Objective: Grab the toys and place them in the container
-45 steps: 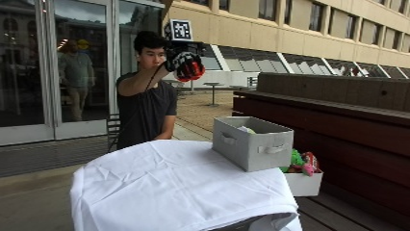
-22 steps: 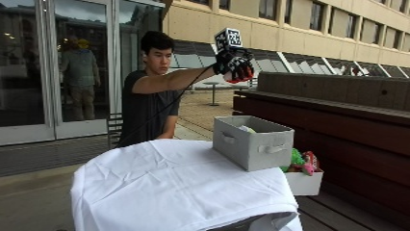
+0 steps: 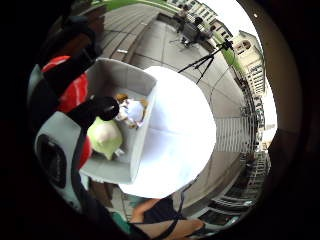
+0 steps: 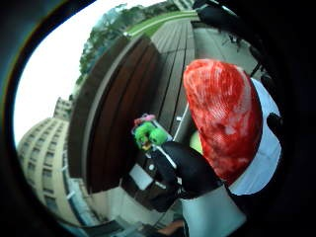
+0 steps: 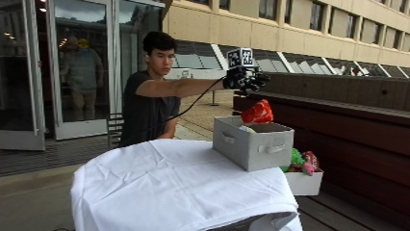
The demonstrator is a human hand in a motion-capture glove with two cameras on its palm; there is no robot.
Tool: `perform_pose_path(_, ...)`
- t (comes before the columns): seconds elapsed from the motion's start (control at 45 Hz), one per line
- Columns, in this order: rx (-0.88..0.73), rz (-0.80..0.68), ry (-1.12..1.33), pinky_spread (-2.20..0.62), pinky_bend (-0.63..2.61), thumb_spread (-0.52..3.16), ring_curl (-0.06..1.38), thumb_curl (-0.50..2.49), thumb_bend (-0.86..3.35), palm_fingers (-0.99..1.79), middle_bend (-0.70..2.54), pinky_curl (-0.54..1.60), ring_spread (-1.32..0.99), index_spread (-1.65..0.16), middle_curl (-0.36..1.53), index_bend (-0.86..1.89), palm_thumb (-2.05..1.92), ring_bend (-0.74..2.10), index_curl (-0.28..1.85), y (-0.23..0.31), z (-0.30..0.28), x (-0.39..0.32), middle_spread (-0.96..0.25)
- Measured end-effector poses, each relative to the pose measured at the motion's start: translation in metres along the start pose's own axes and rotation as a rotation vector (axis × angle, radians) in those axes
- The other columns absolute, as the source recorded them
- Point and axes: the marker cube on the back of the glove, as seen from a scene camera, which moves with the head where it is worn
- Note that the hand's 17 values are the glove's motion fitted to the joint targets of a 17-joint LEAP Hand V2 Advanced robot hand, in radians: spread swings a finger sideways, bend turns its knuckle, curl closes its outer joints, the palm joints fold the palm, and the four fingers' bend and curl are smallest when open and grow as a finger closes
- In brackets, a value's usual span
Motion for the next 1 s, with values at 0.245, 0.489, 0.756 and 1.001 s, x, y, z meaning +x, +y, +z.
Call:
perform_pose_path(0.245,0.101,-0.034,0.122,-0.2,1.35,1.03,0.42,0.58,-0.08,-0.05,0.26,0.5,-0.17,-0.34,0.54,0.03,-0.04,0.76,0.35,0.016,-0.002,0.038,-0.12)
perform_pose_path(0.489,0.136,0.063,0.214,-0.05,1.31,1.07,0.33,0.44,-0.07,-0.14,0.23,0.44,-0.09,-0.32,0.5,0.08,-0.07,0.6,0.27,0.041,-0.031,0.128,-0.07)
perform_pose_path(0.756,0.106,0.201,0.222,0.0,1.26,1.11,0.3,0.35,-0.05,-0.13,0.19,0.4,-0.05,-0.31,0.47,0.11,-0.06,0.46,0.24,0.073,-0.046,0.244,-0.05)
perform_pose_path(1.001,0.082,0.222,0.266,0.02,1.17,1.13,0.28,0.29,-0.05,-0.13,0.18,0.36,-0.03,-0.32,0.44,0.14,-0.06,0.36,0.24,0.11,-0.033,0.295,-0.05)
